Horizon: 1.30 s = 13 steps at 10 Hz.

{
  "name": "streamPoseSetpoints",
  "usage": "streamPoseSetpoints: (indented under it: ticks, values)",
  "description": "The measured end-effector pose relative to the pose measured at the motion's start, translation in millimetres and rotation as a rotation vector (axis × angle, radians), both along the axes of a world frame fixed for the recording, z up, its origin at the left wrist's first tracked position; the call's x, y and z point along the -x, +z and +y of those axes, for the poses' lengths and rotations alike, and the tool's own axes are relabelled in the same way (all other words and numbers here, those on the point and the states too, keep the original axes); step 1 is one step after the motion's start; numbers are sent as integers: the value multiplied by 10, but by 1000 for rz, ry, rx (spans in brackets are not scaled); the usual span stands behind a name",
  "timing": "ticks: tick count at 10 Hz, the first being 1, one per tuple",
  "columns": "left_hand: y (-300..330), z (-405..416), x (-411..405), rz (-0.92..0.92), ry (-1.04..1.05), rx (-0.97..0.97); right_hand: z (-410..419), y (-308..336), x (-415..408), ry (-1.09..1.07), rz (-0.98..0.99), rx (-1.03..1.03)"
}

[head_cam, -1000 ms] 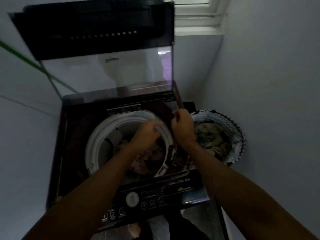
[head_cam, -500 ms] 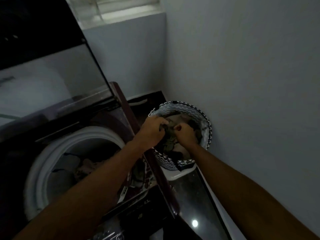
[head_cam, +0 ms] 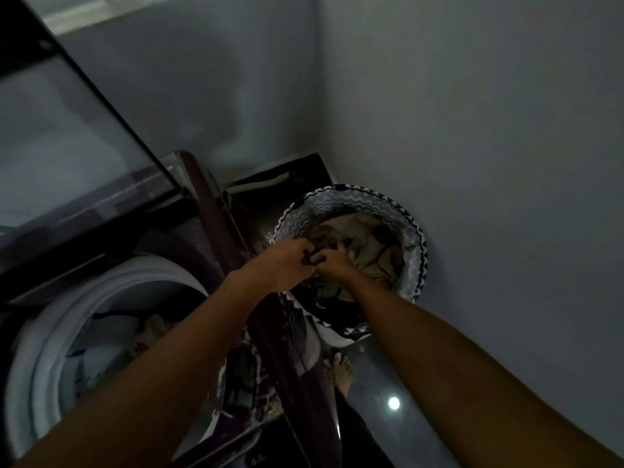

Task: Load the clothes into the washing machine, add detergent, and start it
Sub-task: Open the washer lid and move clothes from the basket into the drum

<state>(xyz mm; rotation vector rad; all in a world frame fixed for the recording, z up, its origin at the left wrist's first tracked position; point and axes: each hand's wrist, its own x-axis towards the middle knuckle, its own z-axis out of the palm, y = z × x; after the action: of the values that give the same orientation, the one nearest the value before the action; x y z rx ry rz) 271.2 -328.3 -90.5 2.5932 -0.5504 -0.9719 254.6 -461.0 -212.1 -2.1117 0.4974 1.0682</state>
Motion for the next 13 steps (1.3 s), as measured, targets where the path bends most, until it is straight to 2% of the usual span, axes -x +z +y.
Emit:
streamPoseSetpoints:
  ticks: [1,2,3,4,5,7,8,9,10,11,12,13]
  values:
    - [-56,21,-12,-25,37,37,104,-155,-40,-52,21,-50]
    - [-8,23,2,-78,64,73,161,28,-71,-517,-4,-234]
    - [55,19,24,-108,87,102,145,256,-183,-646,-8,-283]
    - [100,18,67,-105,93,135,118,643,-243,-720,-93,-462]
    - [166,-9,116,-76,189,216,70,1014,-254,-863,-57,-718]
    - [453,-24,174,56,528,458,31,1690,-195,-1027,-248,-909]
    - [593,11,226,28,641,527,-79,1718,-107,-900,-275,-862]
    - [773,85,258,-31,682,608,-268,1501,58,-666,-292,-563]
    - [1082,84,269,-23,755,756,-318,1283,299,-319,-184,-530]
    - [1390,80,288,-99,710,768,-173,1417,475,5,-124,-371]
    - [1532,237,349,-260,578,644,18,1727,448,-26,-244,-261]
    - [1495,540,446,-309,404,447,155,1962,328,-244,-352,-337]
